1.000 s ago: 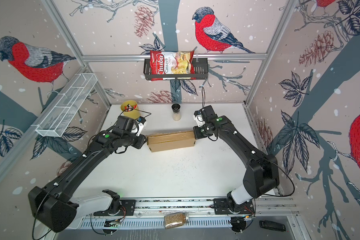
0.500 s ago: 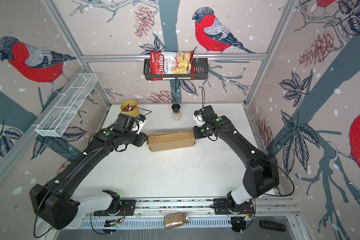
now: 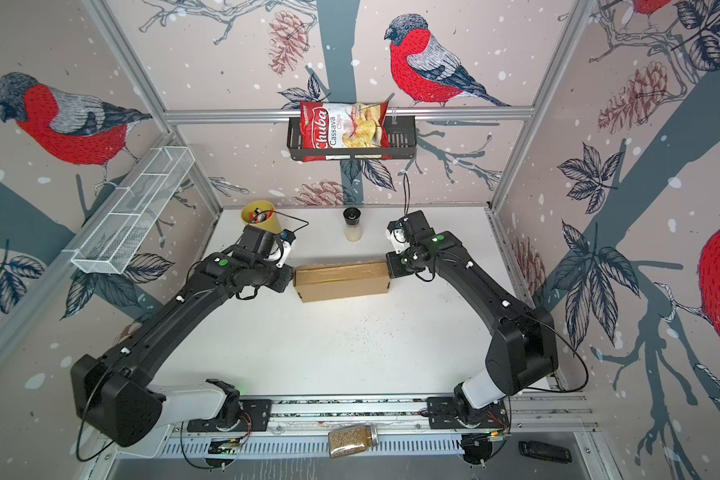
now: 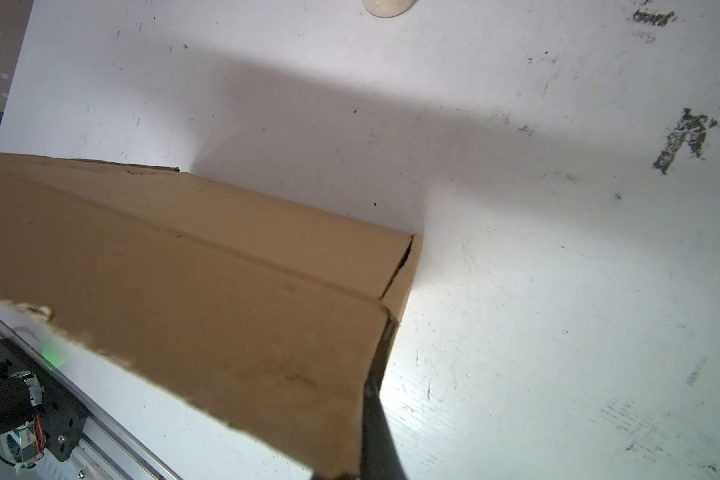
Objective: Fold the paper box
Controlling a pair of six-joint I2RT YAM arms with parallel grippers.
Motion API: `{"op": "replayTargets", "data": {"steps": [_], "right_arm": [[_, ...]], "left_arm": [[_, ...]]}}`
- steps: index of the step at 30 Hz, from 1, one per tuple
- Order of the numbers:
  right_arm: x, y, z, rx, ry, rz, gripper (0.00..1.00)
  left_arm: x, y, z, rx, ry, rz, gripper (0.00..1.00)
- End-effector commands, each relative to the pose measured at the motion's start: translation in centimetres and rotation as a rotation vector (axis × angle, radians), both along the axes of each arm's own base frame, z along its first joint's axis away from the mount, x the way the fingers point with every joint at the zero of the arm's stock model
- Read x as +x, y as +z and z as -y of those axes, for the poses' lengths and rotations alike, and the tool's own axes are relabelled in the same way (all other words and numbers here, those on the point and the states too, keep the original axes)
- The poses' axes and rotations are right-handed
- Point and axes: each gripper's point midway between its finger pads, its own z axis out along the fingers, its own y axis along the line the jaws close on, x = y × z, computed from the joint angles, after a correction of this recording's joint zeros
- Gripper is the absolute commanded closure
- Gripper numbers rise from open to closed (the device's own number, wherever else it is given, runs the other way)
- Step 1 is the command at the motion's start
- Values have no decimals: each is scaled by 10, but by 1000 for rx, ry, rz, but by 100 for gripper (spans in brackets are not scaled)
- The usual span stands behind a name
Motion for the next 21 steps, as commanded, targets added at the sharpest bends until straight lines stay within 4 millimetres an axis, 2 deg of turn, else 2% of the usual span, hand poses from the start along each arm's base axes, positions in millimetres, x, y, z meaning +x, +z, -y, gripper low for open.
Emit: {"op": "replayTargets", "data": {"steps": [1,14,21], "right_arm": [[-19,-12,4,-21,6,-93,98],[-19,-13,4,-21,6,-95,98],[-19,-16,4,-27,5,-103,98]], "left_arm": [[-2,3,2,-11,-13,0,74],[2,5,11,-54,-14,-27,90],[-2,14,22,-115,-39,-53,92]]}}
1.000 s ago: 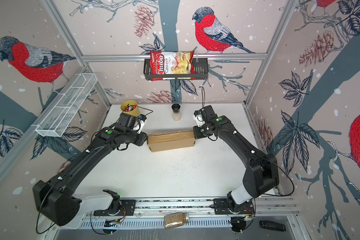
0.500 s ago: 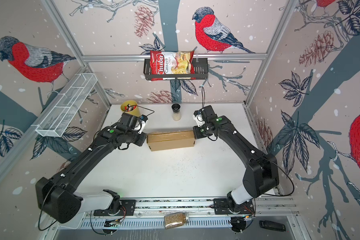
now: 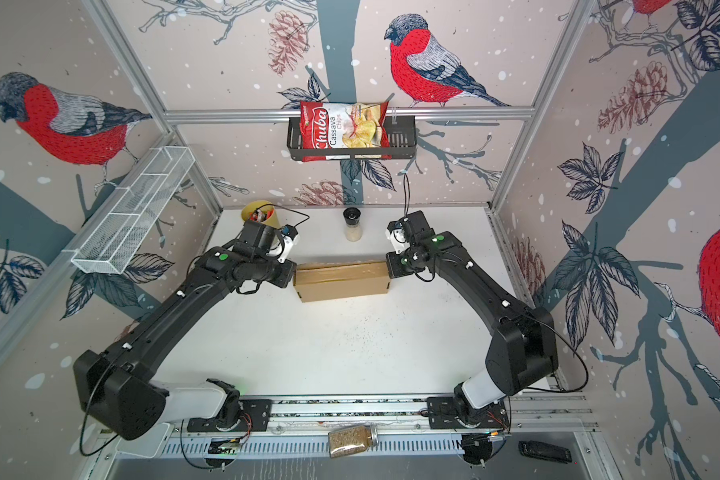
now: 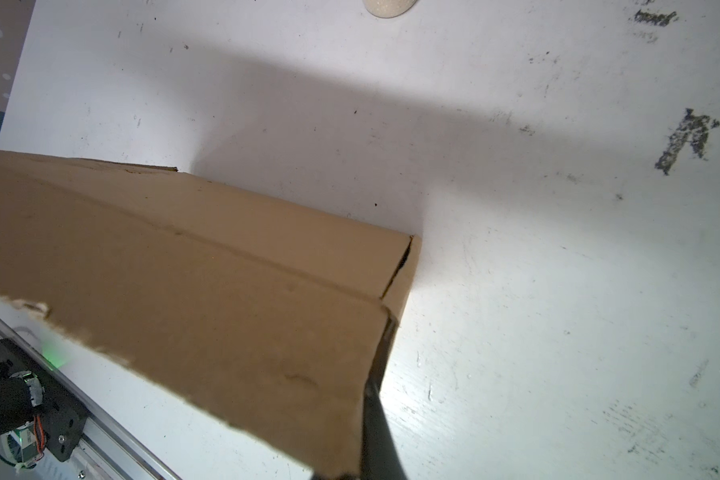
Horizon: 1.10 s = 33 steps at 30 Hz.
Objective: Fold the paper box
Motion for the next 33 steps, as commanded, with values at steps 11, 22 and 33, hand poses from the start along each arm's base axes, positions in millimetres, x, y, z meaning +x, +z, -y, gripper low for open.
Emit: {"op": "replayTargets", "data": {"steps": [11,22,33], "right_arm": [[-19,-15,4,-28,6,-102,98],[-19,-16,4,-28,6,-103,98],[-18,-16,4,-26,7,-103,99]], "left_arm": [[-1,-5,5,-17,23,-79,92],[-1,-8,-2,9,50,-71,80],[-2,-19,-11,44,66,-77,80]]}}
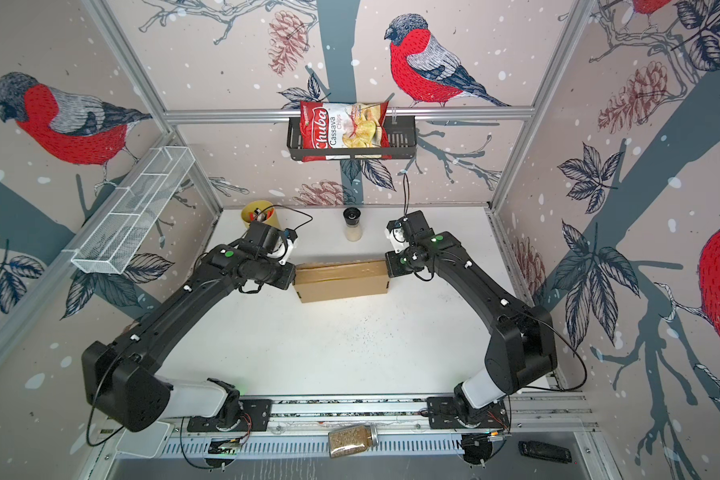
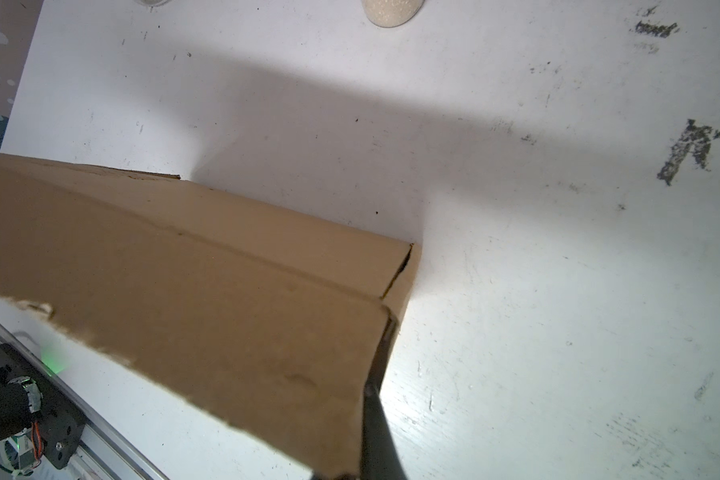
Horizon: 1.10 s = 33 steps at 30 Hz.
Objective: Fold the paper box
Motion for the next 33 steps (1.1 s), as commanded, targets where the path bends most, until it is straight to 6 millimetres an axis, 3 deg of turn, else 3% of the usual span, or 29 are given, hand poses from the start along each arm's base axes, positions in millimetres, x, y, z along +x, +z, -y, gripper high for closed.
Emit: {"op": "replayTargets", "data": {"steps": [1,6,10,15,23,27,33], "right_arm": [[-22,-16,6,-33,7,-114,99],[-22,-16,6,-36,5,-115,99],[-22,-16,6,-34,6,-115,99],[-22,-16,6,-35,6,-116,99],[-23,-16,6,-34,8,-116,99],[-23,-16,6,-34,8,-115,99],[-22,-16,5,-32,10,-116,99]], "left_arm": [[1,0,-3,10,4,6,81],[1,-1,2,-13,-8,-6,87],[3,12,8,-53,-16,13,91],[6,20,12,-82,-9,25,89],[4,5,7,-51,8,-13,88],[4,12,-1,-20,29,14,73],[0,-2,2,-30,20,-28,77]]}}
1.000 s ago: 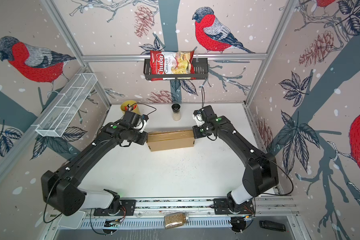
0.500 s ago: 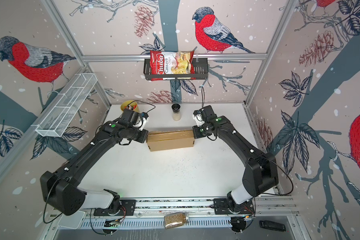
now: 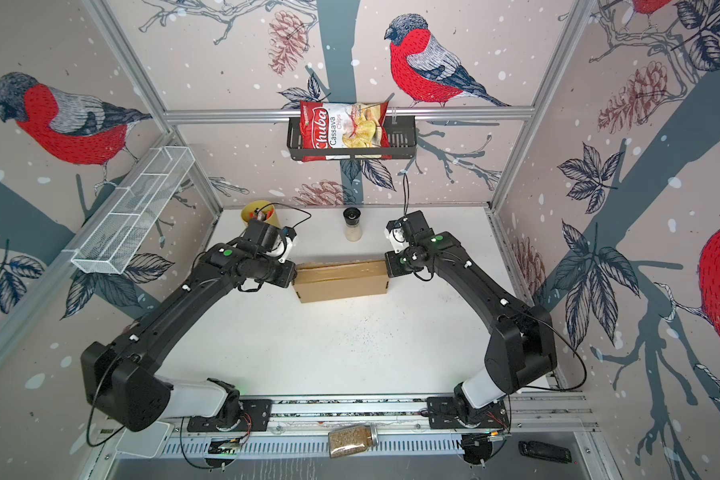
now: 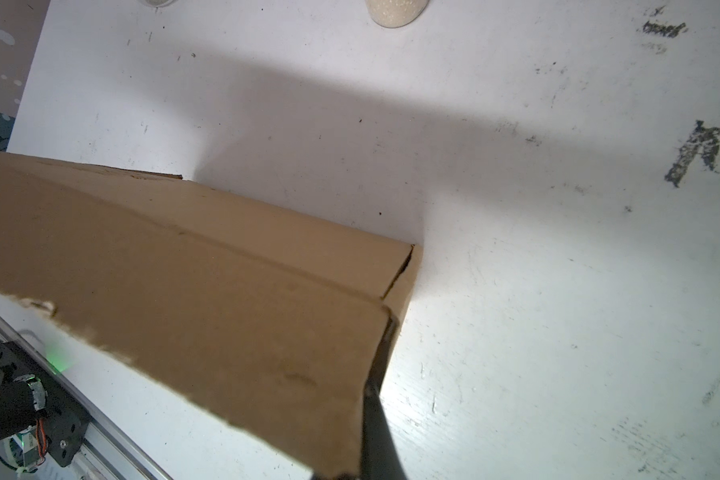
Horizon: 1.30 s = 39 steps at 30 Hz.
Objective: Fold the paper box
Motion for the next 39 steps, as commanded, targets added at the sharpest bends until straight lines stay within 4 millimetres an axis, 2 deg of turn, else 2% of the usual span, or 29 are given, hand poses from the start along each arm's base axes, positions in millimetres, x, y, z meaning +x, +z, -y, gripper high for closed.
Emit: {"op": "replayTargets", "data": {"steps": [1,5,14,18,22,27,32,39], "right_arm": [[-21,-15,7,-38,5,-111,99],[-22,-16,7,-39,5,-113,99],[-22,-17,7,-39,5,-116,99],[-22,-17,7,-39,6,-116,99],[-22,-16,7,-39,6,-115,99],[-22,-16,6,-36,7,-115,99],[-23,-17,6,-35,8,-117,99],[-23,-18,7,-37,6,-118,100]], "left_arm": [[-1,-6,-1,2,5,-20,78],[-3,-7,-2,10,4,-23,78],[1,5,6,-34,-4,-4,87],[1,2,7,-38,-8,-14,89],[-1,-4,8,-44,-9,-31,90],[-1,-7,1,-4,8,-30,89],[0,-2,-1,-2,12,-14,87],[-1,-15,-6,31,23,-42,87]]}}
